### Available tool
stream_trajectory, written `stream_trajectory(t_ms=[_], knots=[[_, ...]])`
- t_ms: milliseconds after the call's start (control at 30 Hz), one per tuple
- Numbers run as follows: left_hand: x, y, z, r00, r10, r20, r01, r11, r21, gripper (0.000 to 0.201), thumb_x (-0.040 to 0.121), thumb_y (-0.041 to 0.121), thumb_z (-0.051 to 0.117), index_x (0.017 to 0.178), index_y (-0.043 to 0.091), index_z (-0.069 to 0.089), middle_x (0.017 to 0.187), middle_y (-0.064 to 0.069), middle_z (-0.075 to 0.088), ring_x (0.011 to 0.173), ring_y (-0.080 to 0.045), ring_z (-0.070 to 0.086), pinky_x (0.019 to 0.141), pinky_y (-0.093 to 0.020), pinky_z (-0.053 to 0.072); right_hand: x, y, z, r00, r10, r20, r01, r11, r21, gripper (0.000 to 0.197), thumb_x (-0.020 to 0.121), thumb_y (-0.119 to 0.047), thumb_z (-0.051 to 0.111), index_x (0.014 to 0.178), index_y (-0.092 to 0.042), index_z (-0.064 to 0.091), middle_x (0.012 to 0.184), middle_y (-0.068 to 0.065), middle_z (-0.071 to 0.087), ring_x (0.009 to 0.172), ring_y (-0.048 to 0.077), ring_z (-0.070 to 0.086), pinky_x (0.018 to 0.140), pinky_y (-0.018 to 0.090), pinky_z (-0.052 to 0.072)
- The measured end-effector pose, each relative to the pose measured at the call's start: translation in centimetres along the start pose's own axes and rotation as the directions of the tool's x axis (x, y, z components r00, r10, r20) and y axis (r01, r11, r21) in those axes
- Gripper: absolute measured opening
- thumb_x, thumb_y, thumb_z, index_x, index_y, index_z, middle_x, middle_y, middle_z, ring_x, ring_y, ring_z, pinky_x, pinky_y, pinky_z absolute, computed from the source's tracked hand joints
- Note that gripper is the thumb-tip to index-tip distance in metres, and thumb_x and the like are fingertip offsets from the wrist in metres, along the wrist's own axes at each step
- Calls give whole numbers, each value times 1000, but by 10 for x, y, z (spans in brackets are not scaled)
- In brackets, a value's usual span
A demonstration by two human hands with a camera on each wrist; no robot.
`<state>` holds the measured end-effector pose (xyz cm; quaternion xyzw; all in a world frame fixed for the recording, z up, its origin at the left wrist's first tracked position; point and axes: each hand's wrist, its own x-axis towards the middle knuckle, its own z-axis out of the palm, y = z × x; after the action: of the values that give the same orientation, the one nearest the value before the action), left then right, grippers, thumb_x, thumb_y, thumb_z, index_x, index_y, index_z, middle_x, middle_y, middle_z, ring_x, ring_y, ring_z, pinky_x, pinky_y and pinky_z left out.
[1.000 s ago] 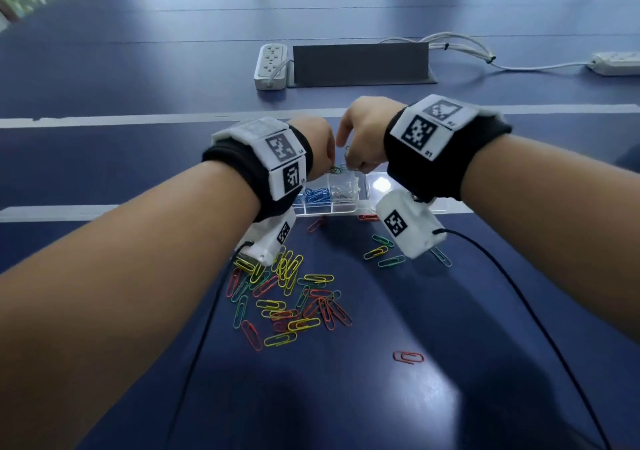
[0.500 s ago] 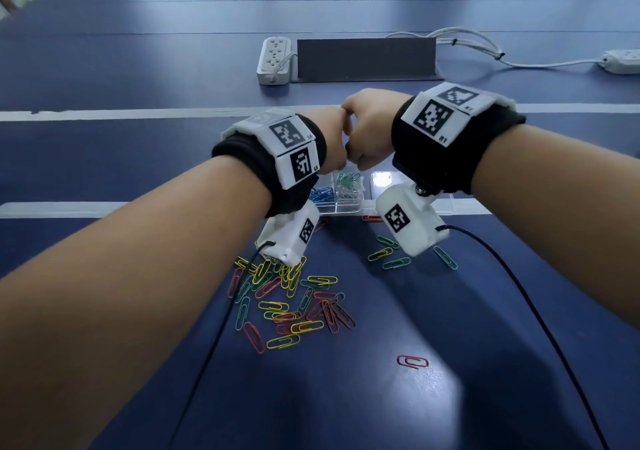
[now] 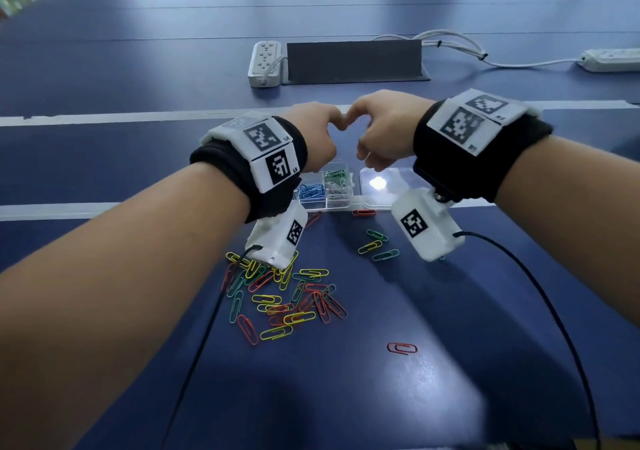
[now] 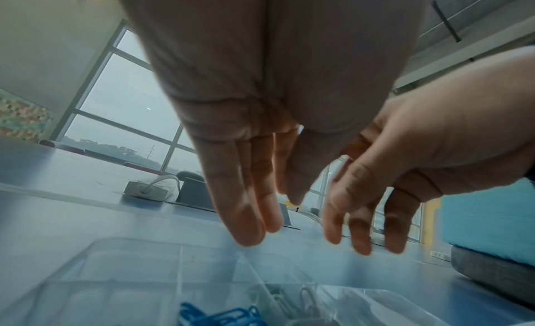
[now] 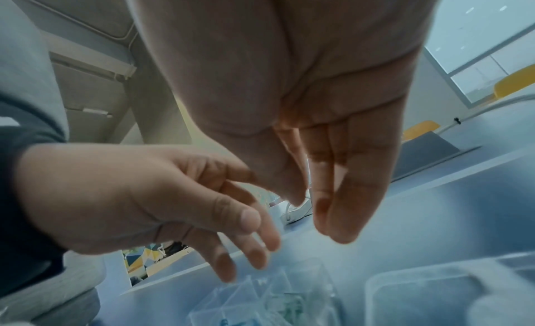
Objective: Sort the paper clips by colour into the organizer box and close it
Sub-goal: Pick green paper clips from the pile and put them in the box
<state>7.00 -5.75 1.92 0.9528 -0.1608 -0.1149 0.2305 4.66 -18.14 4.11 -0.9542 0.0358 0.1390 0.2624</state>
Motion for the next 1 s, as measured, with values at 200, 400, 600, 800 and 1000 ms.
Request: stream_trajectory(t_ms=[200, 400, 600, 800, 1000], knots=[[-19, -1, 0, 993, 113, -45, -104, 980, 167, 25, 87, 15, 52, 107, 19, 68, 100, 0, 67, 87, -17, 57, 78, -22, 41, -29, 26, 0, 998, 10, 62, 11, 946, -325, 10, 80, -15, 64, 84, -17, 73, 60, 2, 69, 57, 16, 66, 77, 30, 58], [-28, -2, 15, 991, 132, 36, -137, 965, 222, 37, 87, 9, 43, 114, 23, 65, 117, -1, 67, 110, -23, 59, 96, -32, 47, -56, 34, 14, 994, 22, 109, 45, 817, -574, 6, 73, -18, 70, 76, -18, 65, 61, 1, 58, 78, 26, 64, 73, 28, 54], [-31, -3, 16, 993, 110, 44, -117, 973, 197, 41, 88, 8, 41, 122, 23, 57, 121, 0, 64, 112, -21, 56, 94, -26, 41, -72, 46, 31, 990, 38, 138, 54, 794, -606, 27, 83, -16, 59, 108, -12, 53, 108, 12, 59, 93, 31, 52, 73, 28, 41], [-41, 7, 21, 969, 246, -14, -239, 954, 181, 26, 84, 15, 54, 106, 19, 66, 94, 1, 66, 78, -14, 49, 76, -21, 39, -76, 48, 33, 991, -34, 130, 97, 847, -522, 25, 84, -11, 53, 109, -10, 60, 88, 5, 53, 82, 25, 45, 68, 26, 36], [-48, 28, 45, 933, 290, 213, -350, 868, 351, 22, 81, 22, 62, 99, 24, 73, 82, 1, 62, 80, -18, 56, 79, -28, 48, -81, 50, 35, 982, -152, 112, 185, 896, -403, 27, 87, -18, 46, 96, -14, 71, 89, 5, 70, 88, 26, 58, 81, 31, 49]])
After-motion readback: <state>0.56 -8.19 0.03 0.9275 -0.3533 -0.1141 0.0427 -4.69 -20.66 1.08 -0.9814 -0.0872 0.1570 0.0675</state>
